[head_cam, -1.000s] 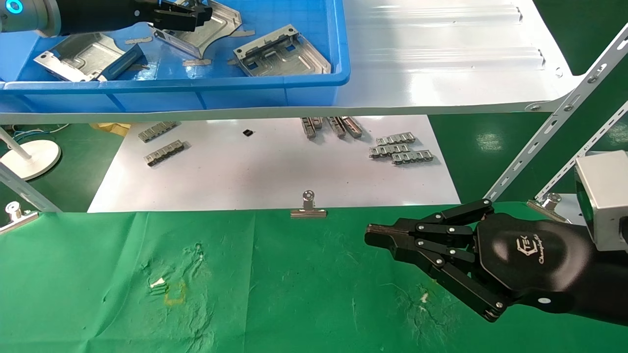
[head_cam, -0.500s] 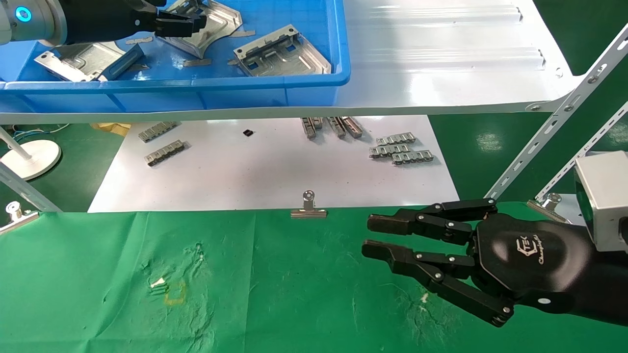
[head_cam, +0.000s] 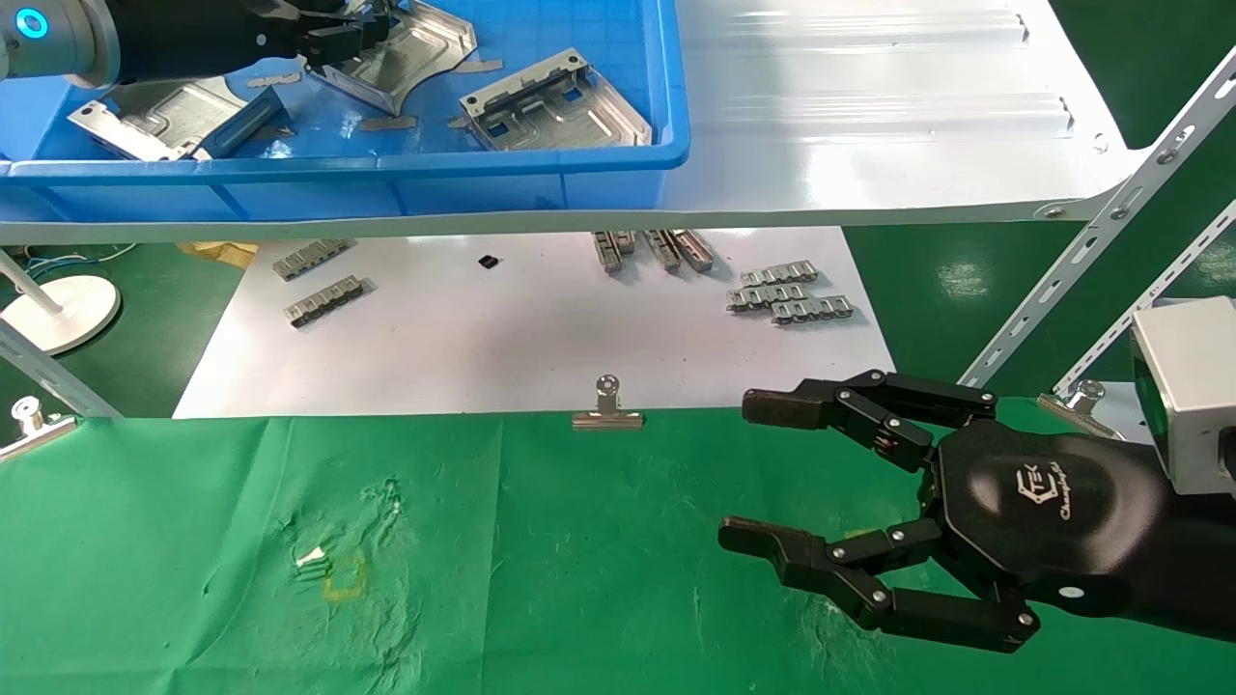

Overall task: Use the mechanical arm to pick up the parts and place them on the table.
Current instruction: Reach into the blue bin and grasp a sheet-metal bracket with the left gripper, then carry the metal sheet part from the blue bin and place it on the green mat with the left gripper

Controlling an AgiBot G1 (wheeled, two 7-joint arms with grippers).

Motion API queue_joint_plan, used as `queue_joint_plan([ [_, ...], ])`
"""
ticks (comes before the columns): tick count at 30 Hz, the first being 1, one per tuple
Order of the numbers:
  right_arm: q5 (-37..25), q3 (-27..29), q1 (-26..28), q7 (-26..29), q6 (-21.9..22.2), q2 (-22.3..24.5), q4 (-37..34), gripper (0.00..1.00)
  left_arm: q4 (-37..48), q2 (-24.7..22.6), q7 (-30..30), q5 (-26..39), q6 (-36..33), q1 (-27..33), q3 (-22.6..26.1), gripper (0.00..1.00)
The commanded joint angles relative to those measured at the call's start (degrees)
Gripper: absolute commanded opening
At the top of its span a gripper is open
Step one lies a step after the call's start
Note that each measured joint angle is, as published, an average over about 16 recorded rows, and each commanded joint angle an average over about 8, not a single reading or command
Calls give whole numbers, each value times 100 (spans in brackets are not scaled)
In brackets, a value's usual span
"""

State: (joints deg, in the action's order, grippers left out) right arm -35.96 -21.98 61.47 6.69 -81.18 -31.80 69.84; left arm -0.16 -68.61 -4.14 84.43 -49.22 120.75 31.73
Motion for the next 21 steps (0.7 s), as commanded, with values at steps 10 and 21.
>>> queue_joint_plan([
  [10, 0, 0, 0, 0, 0, 0, 0, 100, -32, 78, 16, -13, -214, 84, -8, 0],
  [21, 0, 0, 0, 0, 0, 0, 0, 100, -423, 551, 515, -474, -2030, 224, -298, 0],
])
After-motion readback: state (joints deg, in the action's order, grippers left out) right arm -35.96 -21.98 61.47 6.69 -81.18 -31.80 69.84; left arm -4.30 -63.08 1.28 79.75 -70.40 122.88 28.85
